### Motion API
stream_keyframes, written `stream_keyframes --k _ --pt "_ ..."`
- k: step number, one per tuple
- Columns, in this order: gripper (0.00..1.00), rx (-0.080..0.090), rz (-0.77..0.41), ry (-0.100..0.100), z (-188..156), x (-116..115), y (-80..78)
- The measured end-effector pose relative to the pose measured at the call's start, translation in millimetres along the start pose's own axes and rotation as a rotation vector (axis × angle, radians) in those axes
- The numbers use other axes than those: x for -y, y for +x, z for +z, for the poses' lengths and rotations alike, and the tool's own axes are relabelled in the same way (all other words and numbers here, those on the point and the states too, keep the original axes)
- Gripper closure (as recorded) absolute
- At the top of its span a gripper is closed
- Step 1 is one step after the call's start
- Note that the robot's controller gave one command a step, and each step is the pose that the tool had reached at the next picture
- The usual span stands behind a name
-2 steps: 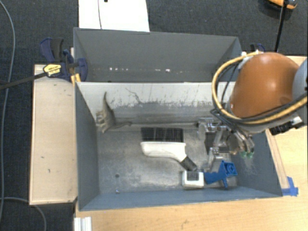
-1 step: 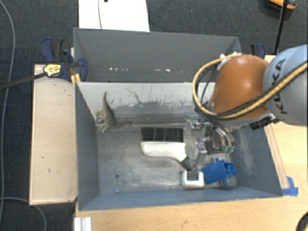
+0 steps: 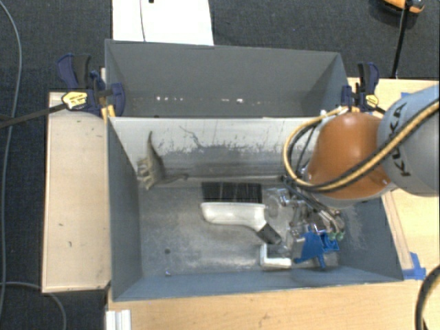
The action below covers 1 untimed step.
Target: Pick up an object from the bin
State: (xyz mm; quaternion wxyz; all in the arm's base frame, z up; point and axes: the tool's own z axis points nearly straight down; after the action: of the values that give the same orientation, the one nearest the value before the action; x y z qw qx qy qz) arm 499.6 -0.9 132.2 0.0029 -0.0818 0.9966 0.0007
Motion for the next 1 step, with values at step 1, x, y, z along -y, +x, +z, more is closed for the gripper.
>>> stream_keyframes --k 1 --pt "0.0 -0.004 -0.014 0.003 54.2 0.8 6.4"
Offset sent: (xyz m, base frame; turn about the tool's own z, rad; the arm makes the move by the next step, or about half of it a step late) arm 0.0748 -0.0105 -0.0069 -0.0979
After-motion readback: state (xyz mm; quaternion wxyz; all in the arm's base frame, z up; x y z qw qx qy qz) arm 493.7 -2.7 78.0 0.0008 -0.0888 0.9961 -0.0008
